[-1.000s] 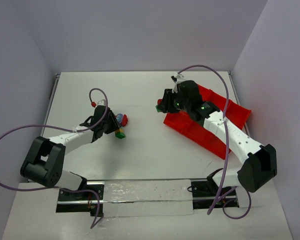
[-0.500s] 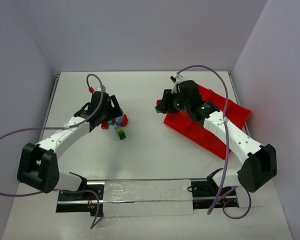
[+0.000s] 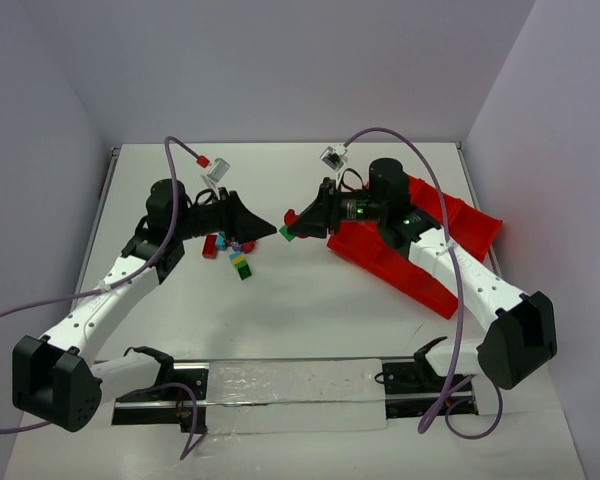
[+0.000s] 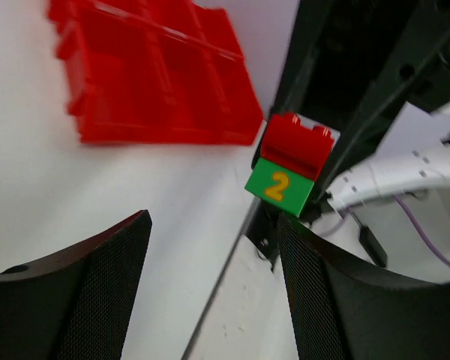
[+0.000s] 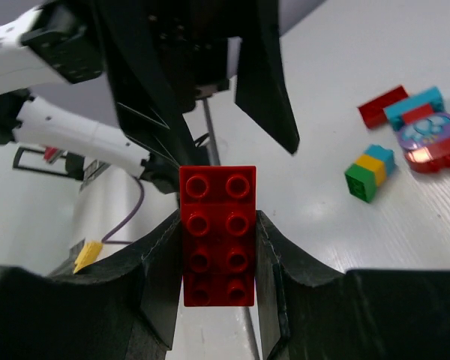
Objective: Sort the legos into containers by color
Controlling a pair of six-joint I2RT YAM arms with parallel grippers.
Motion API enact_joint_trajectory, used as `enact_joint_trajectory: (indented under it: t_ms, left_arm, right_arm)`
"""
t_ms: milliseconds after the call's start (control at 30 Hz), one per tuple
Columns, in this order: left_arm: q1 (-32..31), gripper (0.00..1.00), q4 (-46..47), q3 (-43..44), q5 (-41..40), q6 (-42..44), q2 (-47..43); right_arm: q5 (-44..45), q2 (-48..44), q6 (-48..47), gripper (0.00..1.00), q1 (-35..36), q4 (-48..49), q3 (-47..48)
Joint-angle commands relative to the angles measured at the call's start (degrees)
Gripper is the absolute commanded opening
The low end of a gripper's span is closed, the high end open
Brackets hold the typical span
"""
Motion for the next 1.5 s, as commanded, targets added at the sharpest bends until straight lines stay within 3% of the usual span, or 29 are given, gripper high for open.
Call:
enact_joint_trajectory:
  t_ms: [0, 400, 933, 1467]
  left_arm:
    - [0.25, 0.76, 9.99, -1.03, 15.87, -1.44, -1.79]
    - [0.20, 0.73, 21.85, -2.67, 22.05, -8.96, -1.08]
    - [-1.65, 0.67, 23.74, 0.49, 22.43, -11.56, 2.83]
    - [-2.24, 0.54, 24.00, 1.42, 21.65, -11.73, 3.57]
  right_arm:
    - [-9.60, -2.63, 2.94, 0.17, -0.33, 9.09, 0.17]
    - [-11.33, -0.27, 4.04, 0.18, -0.08, 9.25, 1.26]
    - [-10.71, 1.81, 3.25, 0.18, 0.87, 7.70, 3.07]
    - [-10.19, 2.74, 3.12, 0.19, 1.83, 7.14, 3.63]
